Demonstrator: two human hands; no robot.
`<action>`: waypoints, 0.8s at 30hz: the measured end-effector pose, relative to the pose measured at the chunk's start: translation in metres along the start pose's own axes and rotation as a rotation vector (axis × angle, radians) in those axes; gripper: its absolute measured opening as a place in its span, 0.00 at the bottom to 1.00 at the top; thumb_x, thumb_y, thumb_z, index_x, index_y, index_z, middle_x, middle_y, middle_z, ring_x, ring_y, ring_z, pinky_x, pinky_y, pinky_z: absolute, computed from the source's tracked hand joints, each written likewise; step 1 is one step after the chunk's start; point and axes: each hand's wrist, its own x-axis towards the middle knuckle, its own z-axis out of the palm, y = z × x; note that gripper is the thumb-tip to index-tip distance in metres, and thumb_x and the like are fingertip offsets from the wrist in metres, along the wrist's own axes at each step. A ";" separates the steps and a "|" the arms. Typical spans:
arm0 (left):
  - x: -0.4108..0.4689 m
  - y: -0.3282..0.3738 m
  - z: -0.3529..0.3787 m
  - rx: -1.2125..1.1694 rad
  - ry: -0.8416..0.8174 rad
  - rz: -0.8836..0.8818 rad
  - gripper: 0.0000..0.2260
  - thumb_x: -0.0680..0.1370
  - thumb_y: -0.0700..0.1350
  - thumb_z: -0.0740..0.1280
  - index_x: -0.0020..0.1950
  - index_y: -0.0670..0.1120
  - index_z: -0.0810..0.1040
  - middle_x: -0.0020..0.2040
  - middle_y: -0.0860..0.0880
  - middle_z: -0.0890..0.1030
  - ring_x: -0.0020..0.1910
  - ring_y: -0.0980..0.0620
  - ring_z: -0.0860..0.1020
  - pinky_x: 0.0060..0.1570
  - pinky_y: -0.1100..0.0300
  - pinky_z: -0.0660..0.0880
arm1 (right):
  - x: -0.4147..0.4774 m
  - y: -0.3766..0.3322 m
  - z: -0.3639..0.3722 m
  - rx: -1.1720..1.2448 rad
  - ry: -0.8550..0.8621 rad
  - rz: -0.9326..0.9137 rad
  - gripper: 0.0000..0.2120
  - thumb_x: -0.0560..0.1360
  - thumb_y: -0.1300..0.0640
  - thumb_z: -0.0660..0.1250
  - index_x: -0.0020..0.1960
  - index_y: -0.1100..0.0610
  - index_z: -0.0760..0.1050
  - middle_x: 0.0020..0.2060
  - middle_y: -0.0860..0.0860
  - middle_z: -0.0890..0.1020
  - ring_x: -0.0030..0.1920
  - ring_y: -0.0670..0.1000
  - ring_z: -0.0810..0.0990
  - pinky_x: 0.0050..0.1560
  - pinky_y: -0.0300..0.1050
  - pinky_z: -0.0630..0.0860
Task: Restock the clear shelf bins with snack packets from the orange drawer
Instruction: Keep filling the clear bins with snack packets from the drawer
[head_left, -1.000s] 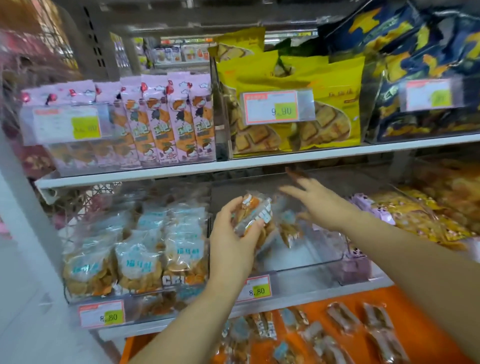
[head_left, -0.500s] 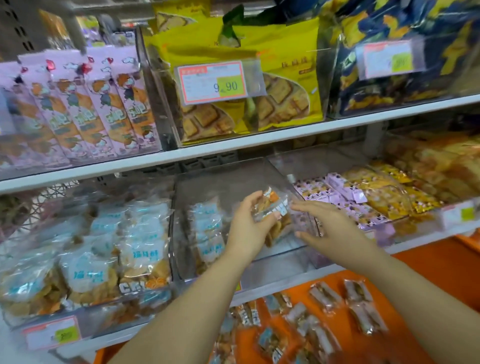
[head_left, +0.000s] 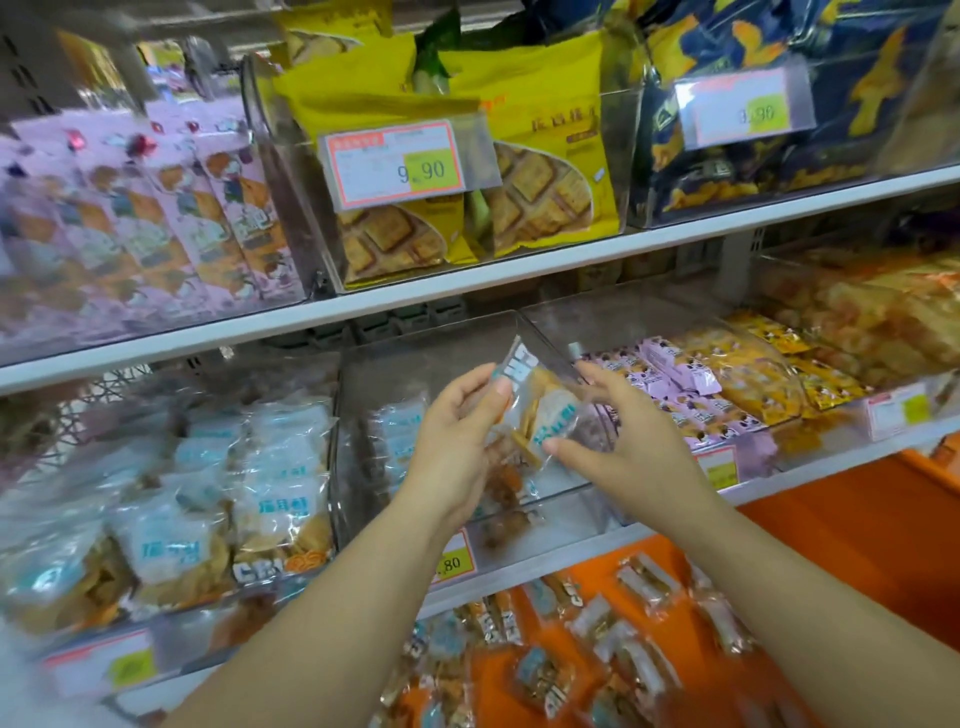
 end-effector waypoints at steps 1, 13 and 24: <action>-0.003 0.005 -0.002 -0.049 -0.001 0.006 0.16 0.76 0.45 0.67 0.63 0.46 0.75 0.61 0.44 0.79 0.59 0.46 0.79 0.49 0.54 0.79 | -0.001 -0.007 0.000 0.096 -0.001 0.035 0.36 0.69 0.50 0.74 0.72 0.47 0.62 0.58 0.43 0.76 0.61 0.42 0.72 0.57 0.37 0.69; -0.045 0.055 -0.074 1.180 0.077 0.608 0.15 0.77 0.44 0.68 0.63 0.54 0.75 0.57 0.59 0.76 0.53 0.61 0.76 0.56 0.66 0.70 | 0.012 -0.047 0.029 0.538 -0.042 0.111 0.14 0.74 0.64 0.68 0.53 0.48 0.70 0.50 0.46 0.80 0.47 0.43 0.82 0.46 0.38 0.79; -0.058 0.034 -0.135 1.760 0.053 0.779 0.12 0.65 0.43 0.78 0.46 0.53 0.83 0.43 0.55 0.83 0.46 0.51 0.82 0.65 0.41 0.64 | 0.024 -0.046 0.106 -0.305 -0.680 -0.153 0.20 0.75 0.60 0.68 0.67 0.53 0.74 0.64 0.47 0.76 0.62 0.46 0.75 0.58 0.36 0.69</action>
